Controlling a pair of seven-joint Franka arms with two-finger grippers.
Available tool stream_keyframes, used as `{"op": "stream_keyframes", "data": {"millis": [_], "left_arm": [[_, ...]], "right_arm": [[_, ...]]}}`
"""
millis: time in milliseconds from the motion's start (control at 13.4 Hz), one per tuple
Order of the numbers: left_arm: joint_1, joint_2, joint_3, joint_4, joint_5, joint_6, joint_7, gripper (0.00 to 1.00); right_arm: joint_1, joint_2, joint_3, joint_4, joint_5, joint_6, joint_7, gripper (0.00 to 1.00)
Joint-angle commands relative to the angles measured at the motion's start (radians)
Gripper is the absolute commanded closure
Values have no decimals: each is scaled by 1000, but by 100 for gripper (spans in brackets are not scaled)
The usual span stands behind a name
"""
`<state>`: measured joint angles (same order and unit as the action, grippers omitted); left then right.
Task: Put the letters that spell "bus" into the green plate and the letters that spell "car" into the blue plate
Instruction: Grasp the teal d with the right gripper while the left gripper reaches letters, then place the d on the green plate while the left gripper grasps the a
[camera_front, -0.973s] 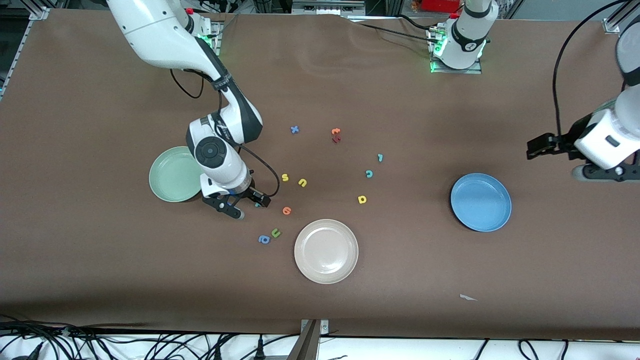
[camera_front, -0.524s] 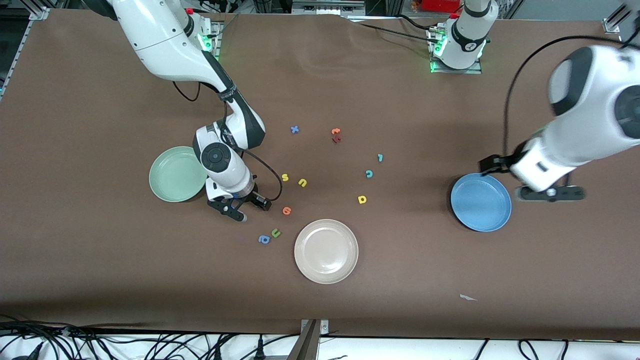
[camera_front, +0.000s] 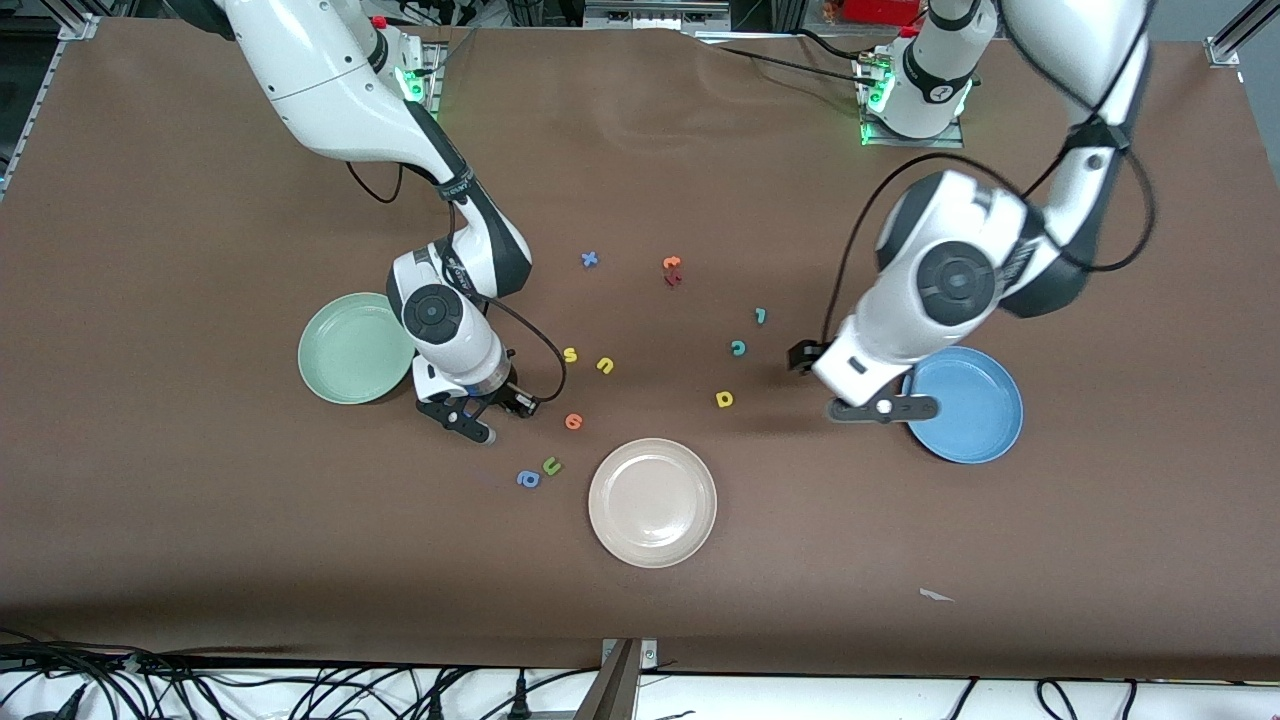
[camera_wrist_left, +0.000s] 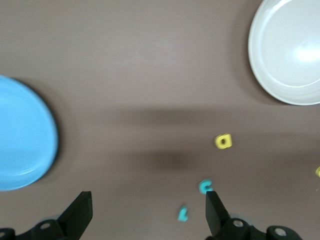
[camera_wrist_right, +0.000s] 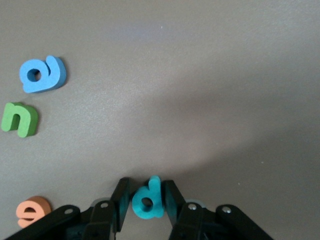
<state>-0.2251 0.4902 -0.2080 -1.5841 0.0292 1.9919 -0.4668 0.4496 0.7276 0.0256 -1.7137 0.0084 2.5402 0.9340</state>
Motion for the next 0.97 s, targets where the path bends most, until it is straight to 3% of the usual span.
{"op": "stream_keyframes", "data": {"millis": [0,150,299,599,898], "left_arm": [[-42,101,10,29,-17,115,-32,0],[-53,168,10,30,-9,188,-33,0],[-71,223,12,32,-6,250,-33,0],[-111,287,21,56,-9,295,-56,0],[-148,337,32,110,-8,295,-113,0]], "right_arm": [[6,16,11,5,16,9,-6,61],[4,18,11,5,15,9,-12,78],[3,15,10,8,15,5,-17,87],[-17,-36,4,32,15,-128,-37,87],[-116,-128,1,29,15,-348,-245,87]]}}
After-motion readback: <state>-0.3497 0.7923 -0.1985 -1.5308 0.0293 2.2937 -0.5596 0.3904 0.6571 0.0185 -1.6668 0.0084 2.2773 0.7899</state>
